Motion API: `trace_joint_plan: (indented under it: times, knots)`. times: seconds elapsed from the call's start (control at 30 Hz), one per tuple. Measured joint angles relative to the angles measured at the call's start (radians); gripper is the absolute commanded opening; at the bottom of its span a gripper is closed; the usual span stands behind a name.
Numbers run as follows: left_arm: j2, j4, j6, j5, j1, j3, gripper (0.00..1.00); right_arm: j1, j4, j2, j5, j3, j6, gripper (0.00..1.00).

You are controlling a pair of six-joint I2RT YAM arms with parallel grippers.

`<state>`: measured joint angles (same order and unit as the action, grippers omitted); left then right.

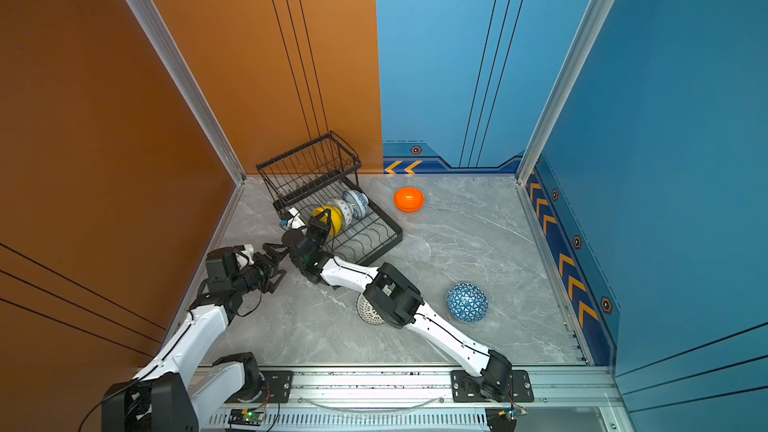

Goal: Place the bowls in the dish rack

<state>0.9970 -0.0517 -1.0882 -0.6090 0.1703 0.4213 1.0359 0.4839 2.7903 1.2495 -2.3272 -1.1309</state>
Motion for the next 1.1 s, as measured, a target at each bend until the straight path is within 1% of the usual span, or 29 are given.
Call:
trace_joint_plan:
  times: [0.23,0.5,0.9,1.1]
  knots:
    - [0.0,0.0,0.0,0.001,0.0,0.0,0.98,0.002,0.026,0.005,0.005,0.0,-0.023,0.0]
    - [0.0,-0.002,0.0,0.009,0.005,0.0,0.98,0.011,0.013,0.008,0.017,-0.01,-0.014,0.0]
    - [0.0,-0.004,-0.008,0.037,0.014,0.0,0.98,0.014,-0.175,0.01,0.039,-0.064,0.178,0.04]
    - [0.0,-0.004,-0.008,0.044,0.019,0.0,0.98,0.014,-0.27,0.01,0.039,-0.096,0.256,0.04]
